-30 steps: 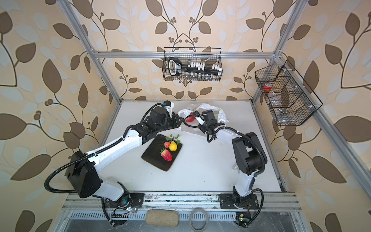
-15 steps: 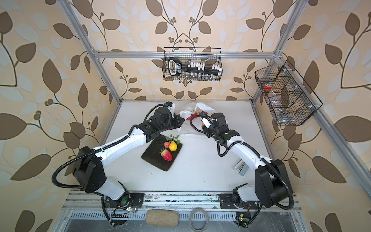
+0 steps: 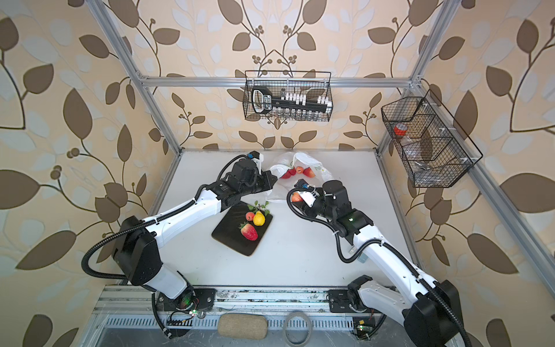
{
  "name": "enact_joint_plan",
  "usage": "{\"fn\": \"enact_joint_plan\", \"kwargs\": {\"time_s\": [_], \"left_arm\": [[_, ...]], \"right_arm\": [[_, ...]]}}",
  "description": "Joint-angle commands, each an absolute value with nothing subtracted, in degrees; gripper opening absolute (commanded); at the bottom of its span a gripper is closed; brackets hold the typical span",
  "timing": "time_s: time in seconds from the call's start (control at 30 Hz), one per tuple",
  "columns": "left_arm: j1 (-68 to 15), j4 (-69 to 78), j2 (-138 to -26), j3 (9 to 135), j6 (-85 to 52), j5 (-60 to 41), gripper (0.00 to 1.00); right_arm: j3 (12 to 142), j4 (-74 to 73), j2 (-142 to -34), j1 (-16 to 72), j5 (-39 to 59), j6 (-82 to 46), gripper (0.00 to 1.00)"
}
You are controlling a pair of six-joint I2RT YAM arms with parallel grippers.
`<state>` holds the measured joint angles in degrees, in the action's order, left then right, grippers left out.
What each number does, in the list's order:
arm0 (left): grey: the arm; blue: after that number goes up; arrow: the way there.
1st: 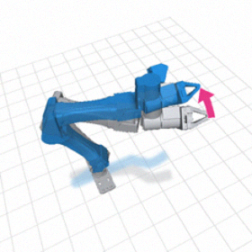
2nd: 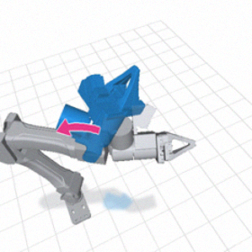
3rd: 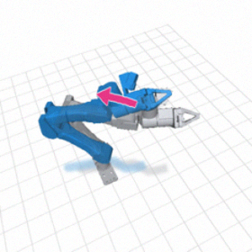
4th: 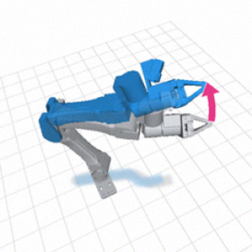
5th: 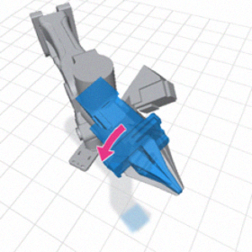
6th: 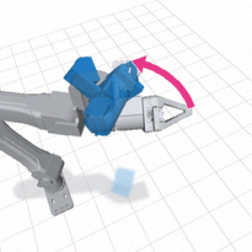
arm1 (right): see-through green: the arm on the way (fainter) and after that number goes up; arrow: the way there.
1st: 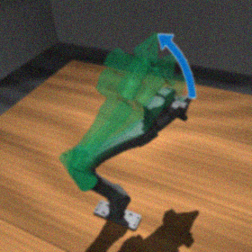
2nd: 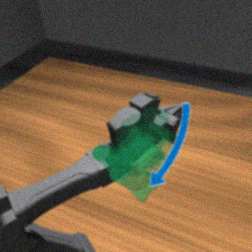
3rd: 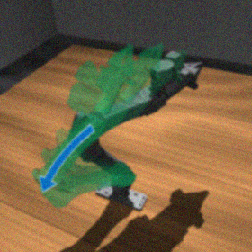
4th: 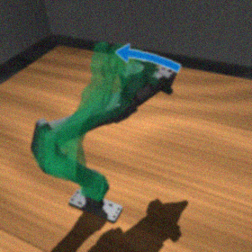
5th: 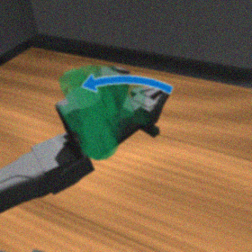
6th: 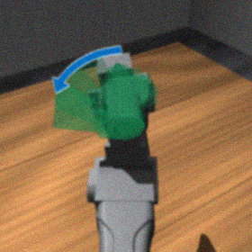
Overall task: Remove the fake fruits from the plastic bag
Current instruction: 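Carry the red pear with the right gripper onto the black tray and release it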
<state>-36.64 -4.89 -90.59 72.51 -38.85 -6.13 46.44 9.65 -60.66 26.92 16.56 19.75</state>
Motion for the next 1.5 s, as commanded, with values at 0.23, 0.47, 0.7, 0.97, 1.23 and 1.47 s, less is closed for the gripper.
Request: {"fn": "enact_joint_plan", "kwargs": {"time_s": [0.23,0.47,0.7,0.97,1.23,1.47], "left_arm": [[-35.15,-6.58,-91.23,77.08,-35.69,-10.15,0.0],[-35.05,-7.53,-90.69,77.52,-35.15,-9.5,0.0],[-35.02,-8.67,-89.5,77.97,-34.64,-9.56,0.0],[-35.04,-10.85,-88.26,78.07,-34.01,-9.33,0.0],[-35.03,-12.14,-87.06,78.35,-32.19,-8.43,0.0],[-35.0,-12.57,-86.62,77.9,-31.88,-8.28,0.0]], "right_arm": [[38.64,12.51,-54.47,43.18,15.67,24.35,0.45],[36.56,6.1,-60.29,55.53,10.63,22.78,0.45],[38.54,-7.53,-75.03,62.08,9.15,20.12,0.45],[47.39,-15.19,-92.01,63.02,5.6,16.17,0.45],[52.14,-18.46,-101.79,62.97,5.47,15.99,0.48],[53.3,-19.55,-106.04,62.93,2.7,15.03,0.5]]}}
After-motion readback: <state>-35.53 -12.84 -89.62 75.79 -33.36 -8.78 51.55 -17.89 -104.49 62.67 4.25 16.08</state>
